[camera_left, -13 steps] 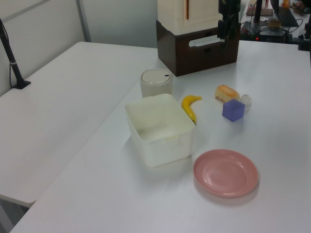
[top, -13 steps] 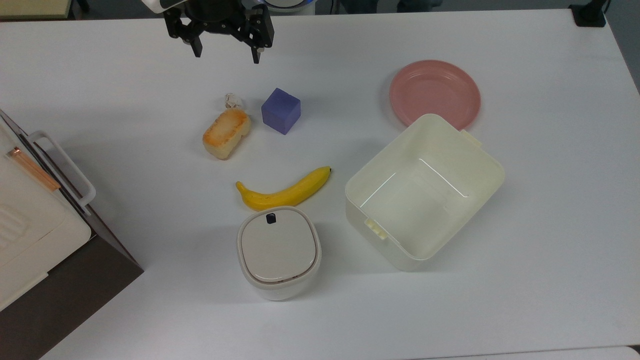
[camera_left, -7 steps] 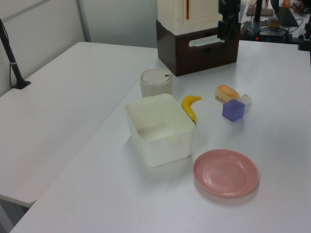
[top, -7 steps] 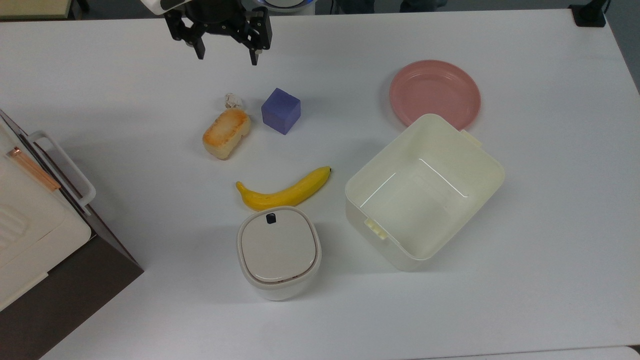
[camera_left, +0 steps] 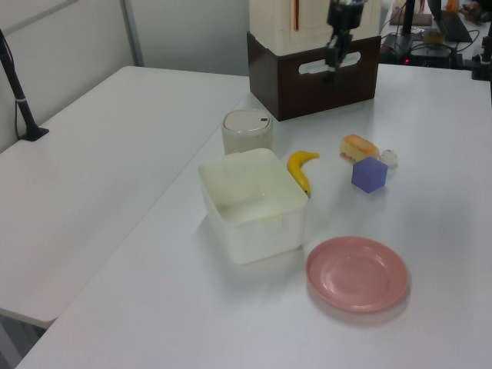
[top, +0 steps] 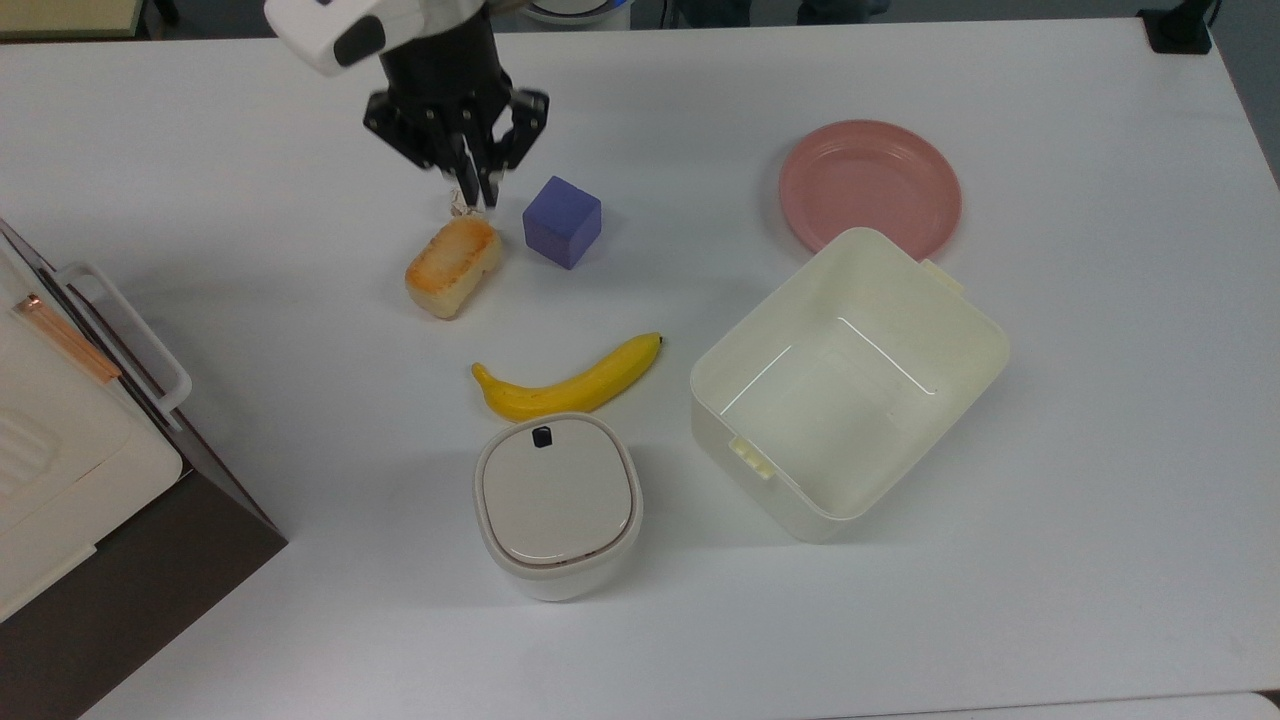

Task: Open the trash can
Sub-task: 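Move the gripper down toward the white trash can lid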

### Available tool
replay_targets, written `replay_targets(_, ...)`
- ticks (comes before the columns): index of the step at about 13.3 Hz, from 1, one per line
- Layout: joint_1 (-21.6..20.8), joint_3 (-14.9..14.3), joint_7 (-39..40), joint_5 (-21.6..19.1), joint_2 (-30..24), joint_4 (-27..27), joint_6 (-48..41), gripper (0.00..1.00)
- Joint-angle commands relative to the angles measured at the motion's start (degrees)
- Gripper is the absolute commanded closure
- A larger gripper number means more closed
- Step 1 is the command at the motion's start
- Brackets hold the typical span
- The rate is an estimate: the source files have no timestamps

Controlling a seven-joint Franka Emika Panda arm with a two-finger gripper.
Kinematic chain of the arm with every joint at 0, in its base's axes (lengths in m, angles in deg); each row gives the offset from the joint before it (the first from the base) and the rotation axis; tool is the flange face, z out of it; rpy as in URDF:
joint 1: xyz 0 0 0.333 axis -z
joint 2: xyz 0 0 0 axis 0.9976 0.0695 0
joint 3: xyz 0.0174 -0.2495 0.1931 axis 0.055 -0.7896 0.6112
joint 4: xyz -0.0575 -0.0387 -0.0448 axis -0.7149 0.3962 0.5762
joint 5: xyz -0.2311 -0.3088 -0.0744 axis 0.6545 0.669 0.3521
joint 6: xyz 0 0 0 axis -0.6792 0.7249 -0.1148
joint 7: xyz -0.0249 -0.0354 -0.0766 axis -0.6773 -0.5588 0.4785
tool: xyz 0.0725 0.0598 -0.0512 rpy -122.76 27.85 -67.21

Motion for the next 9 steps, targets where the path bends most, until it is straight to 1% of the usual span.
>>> replay_targets(1,-0.9,0.2,0.6,-1.7,4.0,0.4,11.2,0.99)
replay_targets(2,-1.0,0.3,-0.1,-1.8,5.4,0.8,14.2,1.0)
replay_targets(3,-1.8,0.3,-2.0,-1.7,7.9,3.0,17.6,1.0)
replay_targets(5,-2.2,0.2,-4.8,-1.4,13.5,8.4,20.4,1.0)
replay_targets(7,-2.9,0.3,-5.5,-1.3,15.7,9.9,23.4,1.0)
replay_targets(9,-3.3,0.2,-7.5,-1.2,16.4,9.9,26.1,1.0)
